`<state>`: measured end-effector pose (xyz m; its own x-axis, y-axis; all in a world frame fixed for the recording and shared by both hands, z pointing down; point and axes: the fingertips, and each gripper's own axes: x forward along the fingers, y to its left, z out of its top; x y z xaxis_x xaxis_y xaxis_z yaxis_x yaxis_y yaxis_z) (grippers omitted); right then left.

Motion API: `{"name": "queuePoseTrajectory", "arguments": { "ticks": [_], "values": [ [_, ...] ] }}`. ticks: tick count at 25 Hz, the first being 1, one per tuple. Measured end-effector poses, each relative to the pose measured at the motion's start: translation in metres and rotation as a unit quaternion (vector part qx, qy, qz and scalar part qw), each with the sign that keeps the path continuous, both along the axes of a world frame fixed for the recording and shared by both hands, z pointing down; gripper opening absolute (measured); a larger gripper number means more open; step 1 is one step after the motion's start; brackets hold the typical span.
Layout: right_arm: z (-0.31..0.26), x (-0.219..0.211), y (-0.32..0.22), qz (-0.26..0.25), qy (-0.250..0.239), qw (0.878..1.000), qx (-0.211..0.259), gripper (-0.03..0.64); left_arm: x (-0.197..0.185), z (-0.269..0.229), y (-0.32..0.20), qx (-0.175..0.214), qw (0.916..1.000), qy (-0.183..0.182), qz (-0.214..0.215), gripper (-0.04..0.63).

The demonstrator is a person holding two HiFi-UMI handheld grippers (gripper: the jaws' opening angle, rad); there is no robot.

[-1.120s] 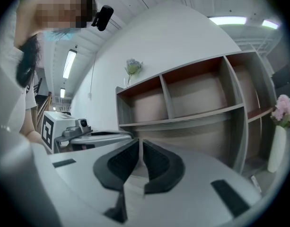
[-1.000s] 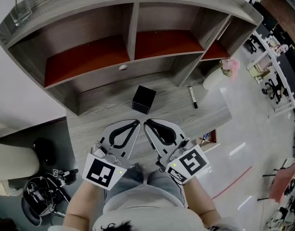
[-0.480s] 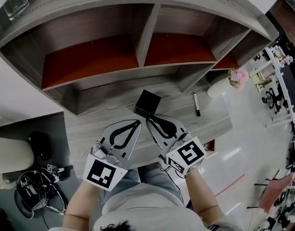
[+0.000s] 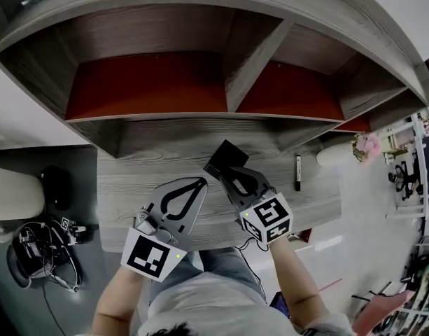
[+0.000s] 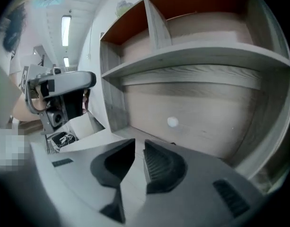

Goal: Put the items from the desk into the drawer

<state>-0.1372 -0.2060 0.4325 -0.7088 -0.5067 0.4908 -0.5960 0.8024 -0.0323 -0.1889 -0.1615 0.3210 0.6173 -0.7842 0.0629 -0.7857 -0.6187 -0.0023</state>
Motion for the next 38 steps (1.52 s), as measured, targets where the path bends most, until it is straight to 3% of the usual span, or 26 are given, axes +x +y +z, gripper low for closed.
{"name": "queuePoseTrajectory", "arguments": {
  "ticks": [10,17,27,38],
  "values": [
    [0.062,0.002,-0.009,-0.038,0.082,0.995,-0.043,0.078,-0.010,0.019,-0.004,-0.024,0.9993,-0.006,-0.028,0.007],
    [0.072,0.001,-0.013,-0.049,0.112,0.992,-0.041,0.075,-0.011,0.022,-0.006,-0.028,0.9991,-0.002,-0.032,0.006],
    [0.069,0.000,-0.006,-0.057,0.122,0.991,-0.022,0.037,-0.010,0.020,-0.002,-0.025,0.9993,-0.007,-0.028,0.008],
    [0.027,-0.003,0.014,-0.040,0.067,0.997,0.007,0.037,0.001,0.007,0.004,-0.012,0.9999,-0.005,-0.002,0.007]
  ]
}}
